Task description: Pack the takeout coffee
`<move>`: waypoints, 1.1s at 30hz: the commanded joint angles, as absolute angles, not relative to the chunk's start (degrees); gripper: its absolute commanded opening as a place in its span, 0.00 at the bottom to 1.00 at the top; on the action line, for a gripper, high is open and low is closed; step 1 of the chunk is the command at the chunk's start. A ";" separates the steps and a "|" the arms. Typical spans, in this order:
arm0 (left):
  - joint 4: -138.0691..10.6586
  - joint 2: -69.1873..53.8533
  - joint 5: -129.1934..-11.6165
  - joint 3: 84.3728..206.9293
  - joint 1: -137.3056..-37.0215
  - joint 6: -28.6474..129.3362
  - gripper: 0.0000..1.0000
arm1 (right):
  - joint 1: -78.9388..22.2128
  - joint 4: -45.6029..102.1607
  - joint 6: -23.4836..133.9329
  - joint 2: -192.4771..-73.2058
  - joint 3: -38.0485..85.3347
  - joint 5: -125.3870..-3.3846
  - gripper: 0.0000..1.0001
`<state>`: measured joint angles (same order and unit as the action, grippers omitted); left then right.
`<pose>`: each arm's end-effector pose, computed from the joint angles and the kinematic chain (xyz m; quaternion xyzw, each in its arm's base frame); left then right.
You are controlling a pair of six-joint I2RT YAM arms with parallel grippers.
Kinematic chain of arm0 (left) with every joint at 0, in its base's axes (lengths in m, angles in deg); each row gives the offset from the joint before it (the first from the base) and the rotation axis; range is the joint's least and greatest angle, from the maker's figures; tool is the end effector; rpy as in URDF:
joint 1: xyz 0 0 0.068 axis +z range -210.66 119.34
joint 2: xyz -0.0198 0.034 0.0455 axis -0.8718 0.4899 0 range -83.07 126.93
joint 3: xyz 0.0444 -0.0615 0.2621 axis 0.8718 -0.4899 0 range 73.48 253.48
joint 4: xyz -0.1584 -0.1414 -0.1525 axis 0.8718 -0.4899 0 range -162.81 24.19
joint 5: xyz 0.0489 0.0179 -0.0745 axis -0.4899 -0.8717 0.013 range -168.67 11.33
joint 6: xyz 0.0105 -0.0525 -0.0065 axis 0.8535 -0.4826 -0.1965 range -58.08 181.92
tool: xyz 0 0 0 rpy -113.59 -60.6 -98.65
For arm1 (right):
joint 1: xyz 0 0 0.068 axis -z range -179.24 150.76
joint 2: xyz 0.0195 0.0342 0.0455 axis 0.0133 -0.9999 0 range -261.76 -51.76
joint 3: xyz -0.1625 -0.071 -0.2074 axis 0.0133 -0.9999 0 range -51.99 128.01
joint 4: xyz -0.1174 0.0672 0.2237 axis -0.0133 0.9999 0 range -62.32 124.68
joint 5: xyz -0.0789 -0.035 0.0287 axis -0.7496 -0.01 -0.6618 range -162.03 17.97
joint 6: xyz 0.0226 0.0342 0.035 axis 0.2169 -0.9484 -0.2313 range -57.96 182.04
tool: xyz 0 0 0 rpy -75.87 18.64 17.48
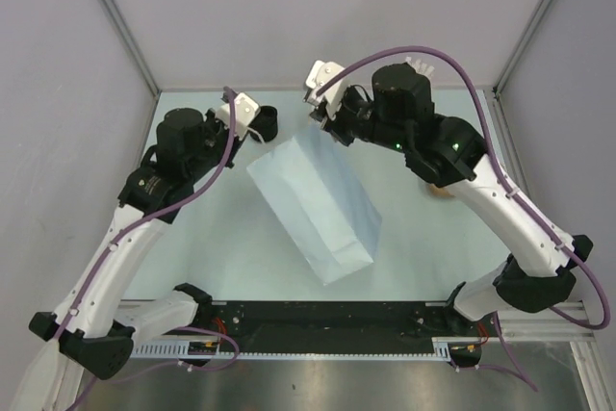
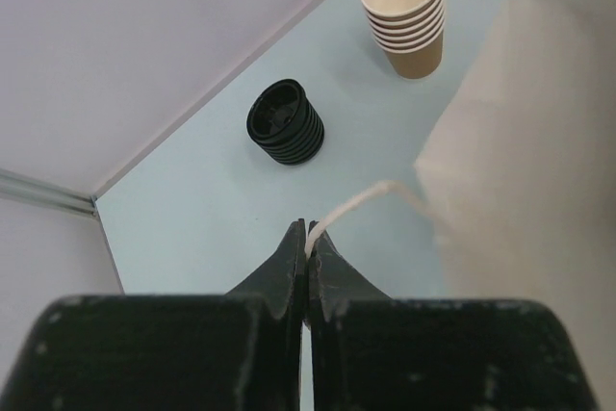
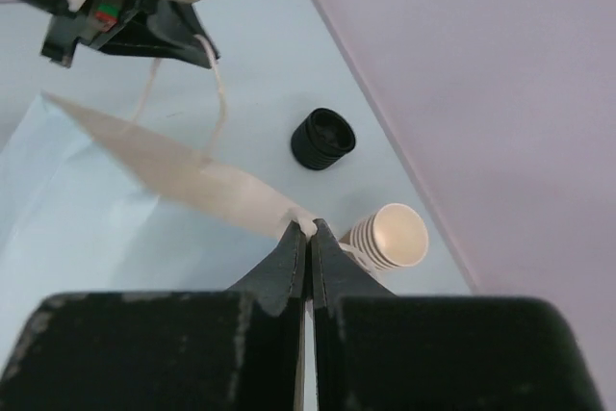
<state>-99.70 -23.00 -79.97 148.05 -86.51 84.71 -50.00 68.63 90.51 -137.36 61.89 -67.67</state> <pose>0.1927 -0.0923 0.4253 0.3300 0.7464 -0.0062 0.5779 0.1839 0.2293 0.5217 -0.5157 0.5859 0.1498 0.6069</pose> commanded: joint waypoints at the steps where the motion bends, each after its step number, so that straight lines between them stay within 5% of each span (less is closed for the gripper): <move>1: -97.19 -24.80 -79.55 146.78 -86.24 83.46 0.00 | -52.57 66.79 90.24 -136.92 56.82 -66.05 0.00; 6: -96.92 -23.66 -79.46 146.69 -86.24 83.55 0.00 | -60.05 67.34 98.43 -137.55 54.62 -81.93 0.00; 9: -96.92 -23.48 -79.28 146.69 -86.24 83.55 0.00 | -52.44 68.19 86.51 -136.92 65.46 -63.00 0.00; 12: -96.92 -23.13 -79.11 146.34 -86.24 83.46 0.00 | -50.20 71.18 85.31 -138.24 69.21 -57.52 0.00; 17: -97.36 -23.48 -79.11 146.17 -86.24 83.37 0.00 | -60.14 68.92 94.31 -138.51 60.86 -80.10 0.00; 22: -97.54 -23.31 -79.55 146.61 -86.24 83.55 0.00 | -52.32 71.80 84.97 -139.21 74.03 -61.66 0.00; 33: -97.63 -23.31 -80.33 146.60 -86.24 83.72 0.00 | -62.08 67.41 94.83 -137.10 54.01 -78.62 0.00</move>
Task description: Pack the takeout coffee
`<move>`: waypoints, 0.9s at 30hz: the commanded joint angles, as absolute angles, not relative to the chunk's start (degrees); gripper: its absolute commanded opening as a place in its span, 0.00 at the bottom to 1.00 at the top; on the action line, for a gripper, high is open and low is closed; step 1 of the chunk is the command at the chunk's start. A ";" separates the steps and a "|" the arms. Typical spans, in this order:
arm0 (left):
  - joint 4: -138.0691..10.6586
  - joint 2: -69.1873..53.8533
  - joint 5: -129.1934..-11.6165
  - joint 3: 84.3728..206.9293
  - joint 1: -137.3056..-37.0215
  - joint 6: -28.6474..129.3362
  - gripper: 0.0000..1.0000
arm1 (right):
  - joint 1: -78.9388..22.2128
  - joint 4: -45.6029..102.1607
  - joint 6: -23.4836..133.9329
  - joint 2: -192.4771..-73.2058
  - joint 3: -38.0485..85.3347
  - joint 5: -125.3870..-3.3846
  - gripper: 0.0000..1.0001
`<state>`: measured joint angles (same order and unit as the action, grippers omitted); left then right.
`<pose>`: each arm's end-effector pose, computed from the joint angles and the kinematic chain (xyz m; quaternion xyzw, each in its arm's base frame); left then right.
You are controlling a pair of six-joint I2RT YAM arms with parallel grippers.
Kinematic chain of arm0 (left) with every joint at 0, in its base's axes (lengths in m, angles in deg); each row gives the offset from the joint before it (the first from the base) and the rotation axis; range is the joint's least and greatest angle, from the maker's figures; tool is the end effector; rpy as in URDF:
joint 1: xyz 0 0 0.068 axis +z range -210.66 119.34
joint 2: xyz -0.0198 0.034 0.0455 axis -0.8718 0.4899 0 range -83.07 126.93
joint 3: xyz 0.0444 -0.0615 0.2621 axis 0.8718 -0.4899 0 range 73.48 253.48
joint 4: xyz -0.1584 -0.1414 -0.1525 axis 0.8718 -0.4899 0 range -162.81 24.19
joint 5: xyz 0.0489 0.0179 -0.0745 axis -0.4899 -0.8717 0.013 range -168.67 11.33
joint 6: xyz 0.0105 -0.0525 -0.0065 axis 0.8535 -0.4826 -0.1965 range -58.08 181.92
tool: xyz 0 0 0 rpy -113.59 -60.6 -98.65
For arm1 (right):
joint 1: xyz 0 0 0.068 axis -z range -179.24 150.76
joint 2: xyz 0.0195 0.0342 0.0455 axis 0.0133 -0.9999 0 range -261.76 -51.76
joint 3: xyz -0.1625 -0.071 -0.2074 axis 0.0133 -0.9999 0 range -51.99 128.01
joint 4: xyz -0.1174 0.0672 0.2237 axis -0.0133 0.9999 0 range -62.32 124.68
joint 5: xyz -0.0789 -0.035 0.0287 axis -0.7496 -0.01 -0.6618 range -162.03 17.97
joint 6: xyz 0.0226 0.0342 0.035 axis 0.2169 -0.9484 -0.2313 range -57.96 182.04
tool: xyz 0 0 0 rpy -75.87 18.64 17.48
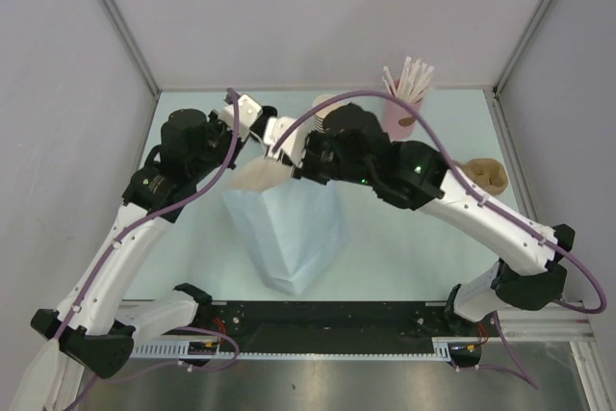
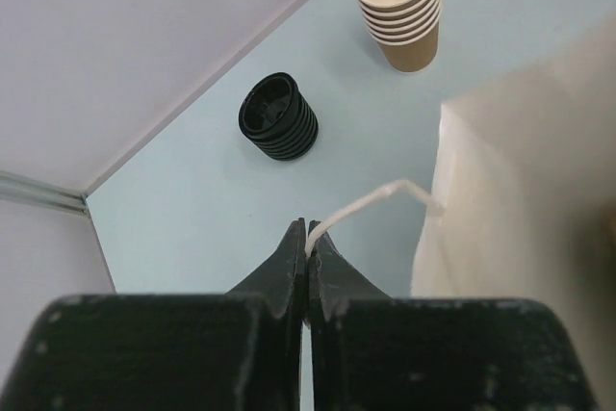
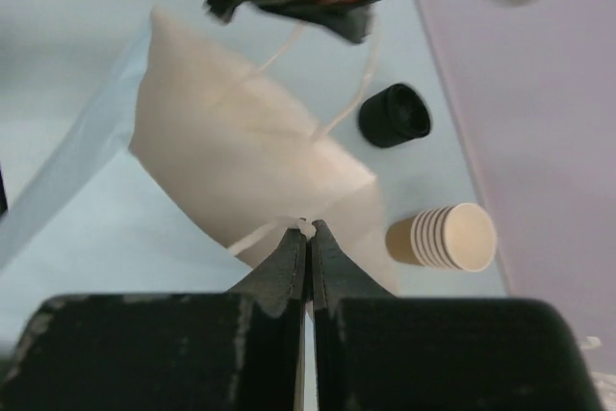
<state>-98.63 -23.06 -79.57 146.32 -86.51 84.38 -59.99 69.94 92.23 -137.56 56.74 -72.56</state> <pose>0.1951 -0.0938 0.4176 0.3310 0.7493 -0.0106 0.5735 0.1500 0.2671 0.4913 -0.5796 0.5740 0.1488 0.5590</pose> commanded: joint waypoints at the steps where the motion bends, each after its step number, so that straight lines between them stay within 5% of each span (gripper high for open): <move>1: -97.63 -23.13 -81.12 146.95 -86.24 83.98 0.00 | -61.90 67.24 93.69 -137.02 54.35 -78.01 0.00; 12: -97.71 -21.55 -84.82 159.35 -85.36 86.62 0.00 | -59.44 66.71 95.34 -132.19 41.99 -69.39 0.00; 17: -98.06 -19.53 -82.80 157.51 -85.36 84.95 0.00 | -63.83 64.69 100.36 -130.16 26.77 -73.70 0.00; 27: -100.79 -16.98 -73.49 154.96 -85.45 83.98 0.00 | -65.33 70.31 102.47 -130.07 20.79 -66.06 0.00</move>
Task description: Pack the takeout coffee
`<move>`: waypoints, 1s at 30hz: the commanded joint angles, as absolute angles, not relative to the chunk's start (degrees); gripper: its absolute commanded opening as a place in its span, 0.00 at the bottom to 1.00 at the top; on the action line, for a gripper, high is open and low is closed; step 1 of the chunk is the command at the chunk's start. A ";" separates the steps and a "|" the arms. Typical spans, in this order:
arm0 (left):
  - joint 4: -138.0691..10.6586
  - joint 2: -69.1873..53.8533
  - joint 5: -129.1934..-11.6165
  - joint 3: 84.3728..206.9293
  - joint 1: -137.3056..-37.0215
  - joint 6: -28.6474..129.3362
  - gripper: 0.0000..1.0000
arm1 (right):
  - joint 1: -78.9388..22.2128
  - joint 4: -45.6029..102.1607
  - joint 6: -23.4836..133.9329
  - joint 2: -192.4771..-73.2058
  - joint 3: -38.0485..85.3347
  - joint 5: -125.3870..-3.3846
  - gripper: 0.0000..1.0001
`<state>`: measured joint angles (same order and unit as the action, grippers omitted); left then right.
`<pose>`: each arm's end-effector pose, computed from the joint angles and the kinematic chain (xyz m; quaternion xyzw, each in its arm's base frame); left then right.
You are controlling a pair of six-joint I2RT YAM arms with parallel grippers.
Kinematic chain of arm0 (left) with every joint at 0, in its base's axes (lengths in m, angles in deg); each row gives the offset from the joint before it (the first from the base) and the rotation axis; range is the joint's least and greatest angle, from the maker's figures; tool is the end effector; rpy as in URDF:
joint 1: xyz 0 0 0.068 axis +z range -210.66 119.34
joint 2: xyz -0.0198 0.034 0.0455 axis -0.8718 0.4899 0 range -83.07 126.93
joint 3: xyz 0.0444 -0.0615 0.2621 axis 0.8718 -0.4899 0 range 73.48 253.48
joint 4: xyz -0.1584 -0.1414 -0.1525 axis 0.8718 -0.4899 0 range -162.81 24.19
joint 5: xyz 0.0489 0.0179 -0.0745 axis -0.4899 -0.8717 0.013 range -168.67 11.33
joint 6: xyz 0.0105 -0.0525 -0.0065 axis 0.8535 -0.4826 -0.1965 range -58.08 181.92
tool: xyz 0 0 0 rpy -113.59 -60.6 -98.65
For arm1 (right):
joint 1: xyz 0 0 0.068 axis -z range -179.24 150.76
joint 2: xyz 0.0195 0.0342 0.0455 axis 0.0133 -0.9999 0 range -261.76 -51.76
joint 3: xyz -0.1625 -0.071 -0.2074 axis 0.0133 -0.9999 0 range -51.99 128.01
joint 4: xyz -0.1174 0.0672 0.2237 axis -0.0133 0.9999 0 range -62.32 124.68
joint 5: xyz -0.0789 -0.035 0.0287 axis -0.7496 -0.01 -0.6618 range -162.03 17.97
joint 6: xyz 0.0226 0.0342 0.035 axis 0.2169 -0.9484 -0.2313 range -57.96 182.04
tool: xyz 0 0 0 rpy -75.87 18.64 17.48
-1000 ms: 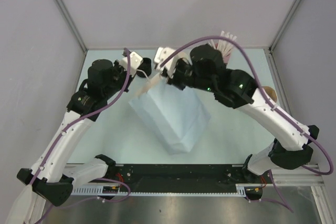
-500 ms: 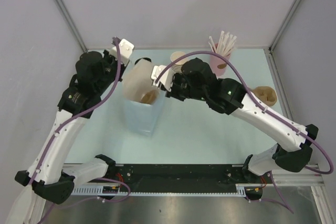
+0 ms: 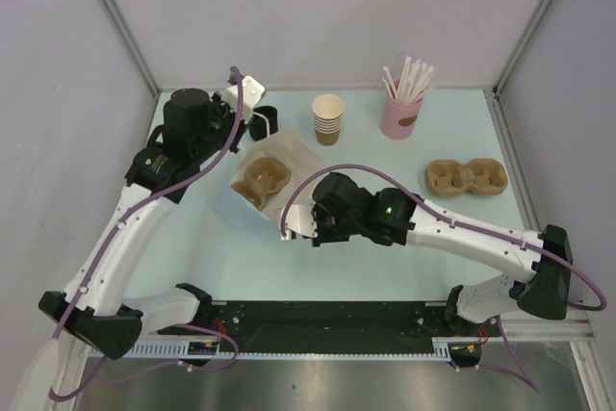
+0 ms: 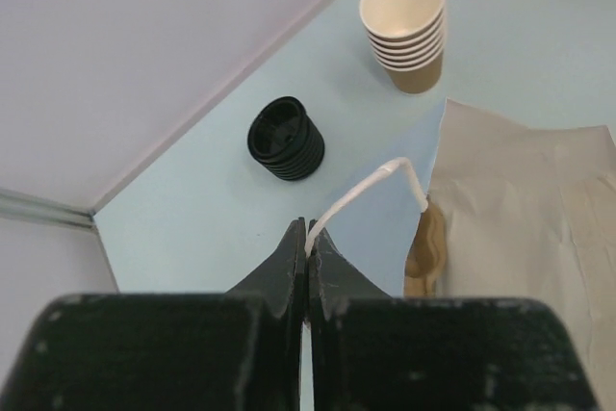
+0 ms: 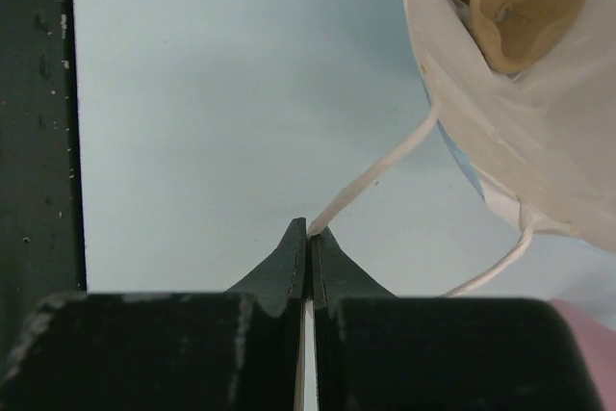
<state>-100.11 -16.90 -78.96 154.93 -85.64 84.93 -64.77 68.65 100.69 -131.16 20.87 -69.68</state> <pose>0.2153 -0.1000 0.4417 0.3297 0.7445 -0.0079 0.5805 0.1212 0.2697 0.3239 -0.7397 0.5667 0.1028 0.3480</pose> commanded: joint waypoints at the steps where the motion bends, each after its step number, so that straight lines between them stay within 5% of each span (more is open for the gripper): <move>1: -100.96 -16.89 -72.87 154.87 -85.45 84.16 0.00 | -65.50 70.75 102.56 -130.59 20.61 -64.92 0.00; 30: -108.96 -20.67 -63.55 147.32 -90.28 91.89 0.00 | -70.86 66.45 97.90 -133.15 13.58 -54.45 0.00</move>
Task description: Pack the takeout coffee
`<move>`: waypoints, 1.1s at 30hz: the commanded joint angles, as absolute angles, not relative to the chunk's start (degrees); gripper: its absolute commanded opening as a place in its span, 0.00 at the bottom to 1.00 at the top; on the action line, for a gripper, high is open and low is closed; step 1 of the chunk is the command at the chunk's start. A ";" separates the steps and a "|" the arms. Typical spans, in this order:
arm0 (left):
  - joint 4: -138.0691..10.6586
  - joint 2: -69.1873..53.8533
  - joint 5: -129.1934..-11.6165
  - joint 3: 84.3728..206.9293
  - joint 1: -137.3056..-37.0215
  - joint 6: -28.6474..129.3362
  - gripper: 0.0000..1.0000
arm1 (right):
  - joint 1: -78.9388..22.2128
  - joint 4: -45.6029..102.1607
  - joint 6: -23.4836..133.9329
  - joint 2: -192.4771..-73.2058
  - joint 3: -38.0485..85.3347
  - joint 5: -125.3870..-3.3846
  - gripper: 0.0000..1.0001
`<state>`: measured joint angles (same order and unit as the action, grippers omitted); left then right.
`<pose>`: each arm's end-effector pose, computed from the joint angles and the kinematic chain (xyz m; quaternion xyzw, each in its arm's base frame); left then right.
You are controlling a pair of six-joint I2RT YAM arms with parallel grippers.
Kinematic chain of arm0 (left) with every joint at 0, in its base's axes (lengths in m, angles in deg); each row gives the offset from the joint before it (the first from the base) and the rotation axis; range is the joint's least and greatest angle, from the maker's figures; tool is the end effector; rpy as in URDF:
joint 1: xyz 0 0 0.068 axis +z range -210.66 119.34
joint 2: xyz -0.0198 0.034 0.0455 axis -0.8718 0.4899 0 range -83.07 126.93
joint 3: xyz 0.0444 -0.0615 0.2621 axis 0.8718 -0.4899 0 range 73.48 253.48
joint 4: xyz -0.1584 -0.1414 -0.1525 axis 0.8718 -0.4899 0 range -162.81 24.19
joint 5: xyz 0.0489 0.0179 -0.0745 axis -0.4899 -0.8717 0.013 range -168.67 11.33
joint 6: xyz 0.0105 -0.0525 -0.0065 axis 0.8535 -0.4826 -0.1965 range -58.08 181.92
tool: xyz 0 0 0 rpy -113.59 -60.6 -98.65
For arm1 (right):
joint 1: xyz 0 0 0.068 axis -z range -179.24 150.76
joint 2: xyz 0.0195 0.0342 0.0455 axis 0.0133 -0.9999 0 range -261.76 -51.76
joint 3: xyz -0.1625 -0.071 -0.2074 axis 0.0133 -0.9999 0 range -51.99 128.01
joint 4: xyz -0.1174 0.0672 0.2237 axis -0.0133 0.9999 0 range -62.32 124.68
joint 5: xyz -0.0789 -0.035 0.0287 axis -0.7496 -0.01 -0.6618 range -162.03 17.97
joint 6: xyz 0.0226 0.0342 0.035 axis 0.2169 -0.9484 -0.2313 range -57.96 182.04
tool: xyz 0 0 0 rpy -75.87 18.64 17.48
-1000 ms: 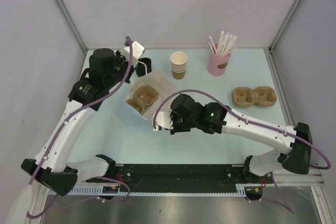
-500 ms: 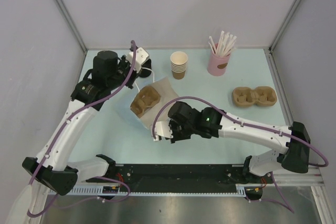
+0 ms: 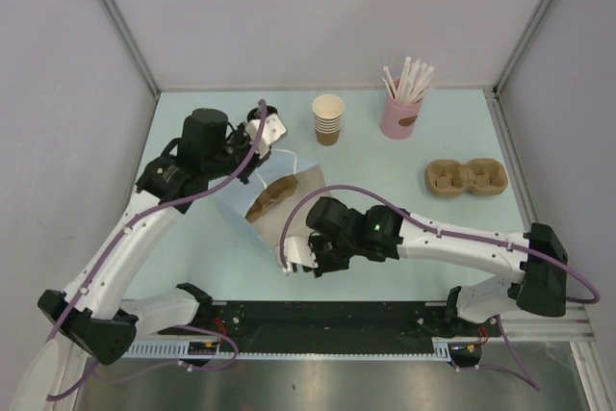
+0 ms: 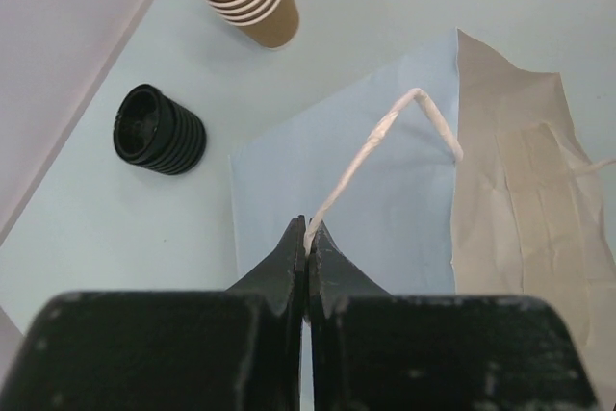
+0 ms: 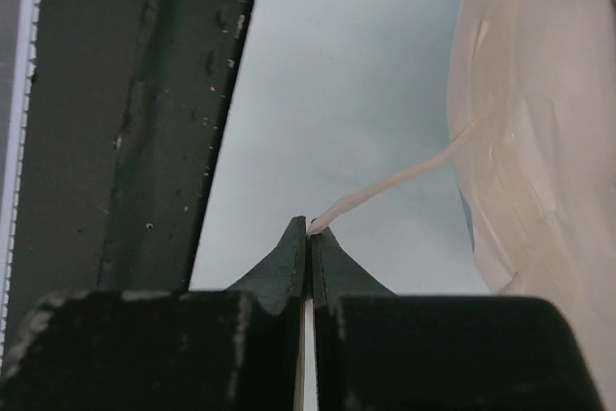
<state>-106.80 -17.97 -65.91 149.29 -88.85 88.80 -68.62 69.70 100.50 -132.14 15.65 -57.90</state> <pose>0.2010 -0.1165 0.4026 0.4474 0.7388 -0.1020 0.4936 0.0943 0.2751 0.2897 -0.7863 0.5269 0.1930 0.2584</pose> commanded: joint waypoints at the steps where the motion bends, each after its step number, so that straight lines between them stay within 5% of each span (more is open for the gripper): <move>1: -109.49 -20.84 -63.46 146.96 -90.46 92.07 0.00 | -71.65 65.05 97.03 -133.58 13.40 -54.36 0.00; 22: -120.65 -27.52 -62.32 139.05 -90.63 99.10 0.00 | -76.67 75.94 101.85 -134.83 16.21 -53.57 0.00; 29: -116.17 -28.32 -67.68 141.76 -90.55 94.89 0.00 | -72.64 69.79 100.54 -128.06 20.16 -64.81 0.00; 33: -117.49 -25.51 -64.61 147.13 -90.46 93.74 0.00 | -68.32 70.91 99.04 -126.91 22.89 -59.47 0.14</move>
<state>-118.69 -27.04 -64.95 141.71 -90.75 95.55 -71.70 71.32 100.47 -129.95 18.55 -61.55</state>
